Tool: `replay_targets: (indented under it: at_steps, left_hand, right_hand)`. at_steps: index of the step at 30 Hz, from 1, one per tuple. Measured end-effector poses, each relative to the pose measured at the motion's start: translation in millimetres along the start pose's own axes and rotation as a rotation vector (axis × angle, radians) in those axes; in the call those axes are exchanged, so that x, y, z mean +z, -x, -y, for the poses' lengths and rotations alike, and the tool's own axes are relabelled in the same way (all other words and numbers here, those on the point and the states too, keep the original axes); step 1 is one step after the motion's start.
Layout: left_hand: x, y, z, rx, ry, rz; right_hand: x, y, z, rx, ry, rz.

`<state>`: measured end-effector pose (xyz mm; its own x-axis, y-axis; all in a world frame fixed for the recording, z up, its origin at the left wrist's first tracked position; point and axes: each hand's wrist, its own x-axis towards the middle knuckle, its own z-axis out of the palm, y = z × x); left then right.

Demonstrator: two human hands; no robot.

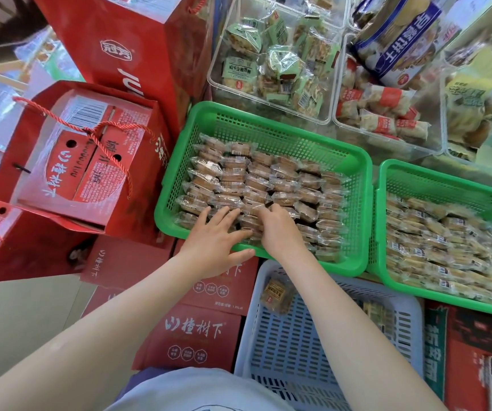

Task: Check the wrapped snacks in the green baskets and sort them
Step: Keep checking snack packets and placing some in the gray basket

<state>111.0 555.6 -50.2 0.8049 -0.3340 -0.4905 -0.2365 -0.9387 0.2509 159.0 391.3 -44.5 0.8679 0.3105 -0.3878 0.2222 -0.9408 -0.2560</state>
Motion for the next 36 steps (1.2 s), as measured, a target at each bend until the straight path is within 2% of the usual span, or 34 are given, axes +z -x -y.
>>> replay_targets:
  at_steps: [6,9,11,13,18,20,23,25,27,28,32,36]
  left_hand:
    - [-2,0,0,-0.008,-0.001,0.018]
    - [-4,1,-1,-0.007,-0.018,0.029]
    - [-5,2,-1,-0.006,-0.021,0.03]
    - [-6,2,-1,-0.005,-0.022,0.033]
    - [-8,3,-2,-0.002,0.027,0.036]
    - [-11,6,-3,-0.008,0.086,0.042]
    - [-20,17,-11,-0.045,0.379,-0.102]
    - [-32,31,-20,-0.136,0.767,-0.26]
    - [-44,44,-32,-0.186,1.214,-0.221]
    - [-49,50,-37,-0.185,1.329,-0.173]
    - [-49,69,-50,-0.246,1.354,-0.16]
    - [-42,84,-52,-0.28,1.559,-0.17]
  right_hand:
    - [-23,4,-6,0.064,-0.205,0.113]
    - [-41,9,-11,0.106,-0.395,0.202]
    - [-51,15,-14,0.11,-0.463,0.183]
    - [-58,23,-15,0.088,-0.507,0.033]
    - [-69,59,-14,0.089,-0.755,-0.507]
    - [-68,72,-17,0.12,-0.808,-0.564]
    - [-58,85,-19,0.14,-0.805,-0.447]
    - [-51,93,-14,0.109,-0.771,-0.337]
    - [-49,101,-6,0.076,-0.776,-0.241]
    - [-48,104,-3,0.056,-0.784,-0.206]
    - [-49,117,11,-0.006,-0.808,-0.171]
    - [-51,129,19,0.09,-0.984,-0.249]
